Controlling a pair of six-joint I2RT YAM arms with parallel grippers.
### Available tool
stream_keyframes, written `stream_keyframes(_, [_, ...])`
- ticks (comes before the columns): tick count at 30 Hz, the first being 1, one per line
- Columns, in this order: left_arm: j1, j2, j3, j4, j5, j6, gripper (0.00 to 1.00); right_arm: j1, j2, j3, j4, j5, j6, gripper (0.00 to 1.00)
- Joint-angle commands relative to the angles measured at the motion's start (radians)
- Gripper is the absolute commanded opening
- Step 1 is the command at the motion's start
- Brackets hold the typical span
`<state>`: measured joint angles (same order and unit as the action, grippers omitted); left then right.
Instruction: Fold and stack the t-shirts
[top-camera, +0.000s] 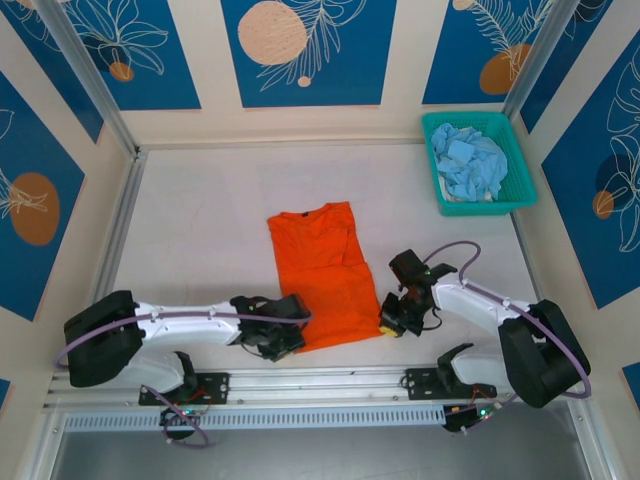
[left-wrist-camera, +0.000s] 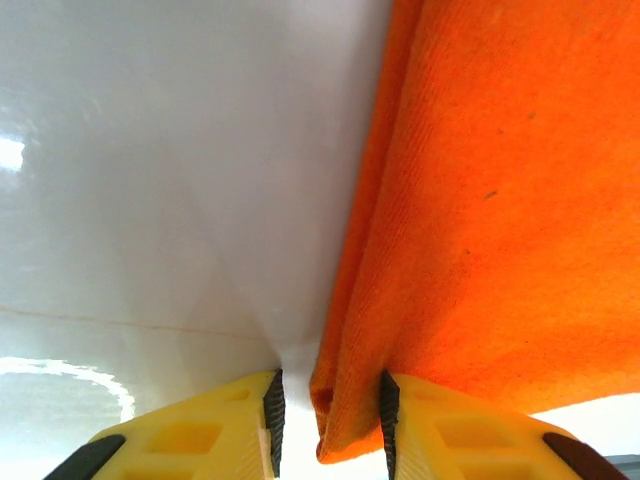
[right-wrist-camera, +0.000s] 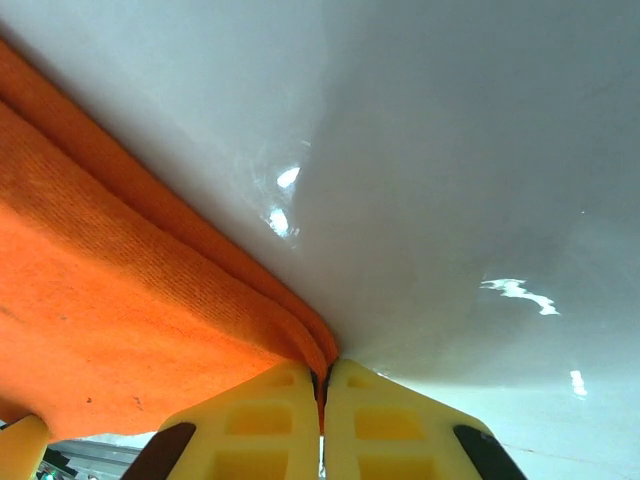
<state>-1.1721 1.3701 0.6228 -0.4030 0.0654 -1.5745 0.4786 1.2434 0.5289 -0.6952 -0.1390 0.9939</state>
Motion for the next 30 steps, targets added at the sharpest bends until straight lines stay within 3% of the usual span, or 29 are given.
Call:
stream_keyframes(1, [-0.037,0.021,-0.015,0.056,-0.018,-0.206,0.29,0.014,-0.010,-0.022,-0.017,-0.007,0.009,0.07])
stream_keyframes(7, [-0.037,0.066,0.003,0.026,-0.036,-0.194,0.14,0.027,0.002,-0.013,-0.020,-0.005,0.011,0.05])
stream_keyframes(10, [-0.028,0.060,-0.001,0.004,-0.057,-0.191,0.00,0.039,0.006,-0.005,-0.027,-0.007,0.005,0.03])
stream_keyframes(15, [0.003,-0.021,0.019,-0.194,-0.124,-0.106,0.00,0.072,0.003,0.032,-0.066,-0.013,-0.005,0.00])
stream_keyframes(21, [0.020,-0.137,0.015,-0.445,-0.150,0.057,0.00,0.191,-0.016,0.046,-0.101,-0.010,0.033,0.00])
stream_keyframes(30, [0.017,-0.288,-0.012,-0.505,-0.027,0.158,0.00,0.439,-0.128,0.033,-0.172,0.008,0.220,0.00])
